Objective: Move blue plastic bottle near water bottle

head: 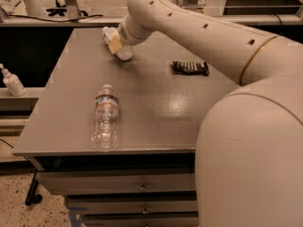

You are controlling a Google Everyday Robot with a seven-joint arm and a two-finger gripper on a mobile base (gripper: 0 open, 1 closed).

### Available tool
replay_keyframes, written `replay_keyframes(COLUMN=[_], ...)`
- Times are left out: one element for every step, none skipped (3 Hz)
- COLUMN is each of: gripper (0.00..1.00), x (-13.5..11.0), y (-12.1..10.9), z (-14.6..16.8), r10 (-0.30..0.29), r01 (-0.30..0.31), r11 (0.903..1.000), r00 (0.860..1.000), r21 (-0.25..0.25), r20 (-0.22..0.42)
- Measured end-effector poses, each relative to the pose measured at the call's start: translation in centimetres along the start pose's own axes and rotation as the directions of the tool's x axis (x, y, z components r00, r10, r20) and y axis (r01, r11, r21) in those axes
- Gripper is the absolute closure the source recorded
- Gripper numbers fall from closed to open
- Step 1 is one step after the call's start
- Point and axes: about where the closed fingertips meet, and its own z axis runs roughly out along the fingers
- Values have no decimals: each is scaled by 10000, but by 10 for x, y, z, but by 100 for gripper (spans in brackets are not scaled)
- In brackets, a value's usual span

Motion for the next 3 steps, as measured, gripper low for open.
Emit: replay_keyframes(gripper=[100, 100, 100], x=[0, 5, 21], y=[-22, -26, -10], z=[-38, -76, -111], r10=[-258, -363, -283], r01=[256, 374, 333], r11=[9996, 9990, 9948], r00=[9994, 9985, 9982], r21=[99, -260, -965], r20=[232, 415, 536])
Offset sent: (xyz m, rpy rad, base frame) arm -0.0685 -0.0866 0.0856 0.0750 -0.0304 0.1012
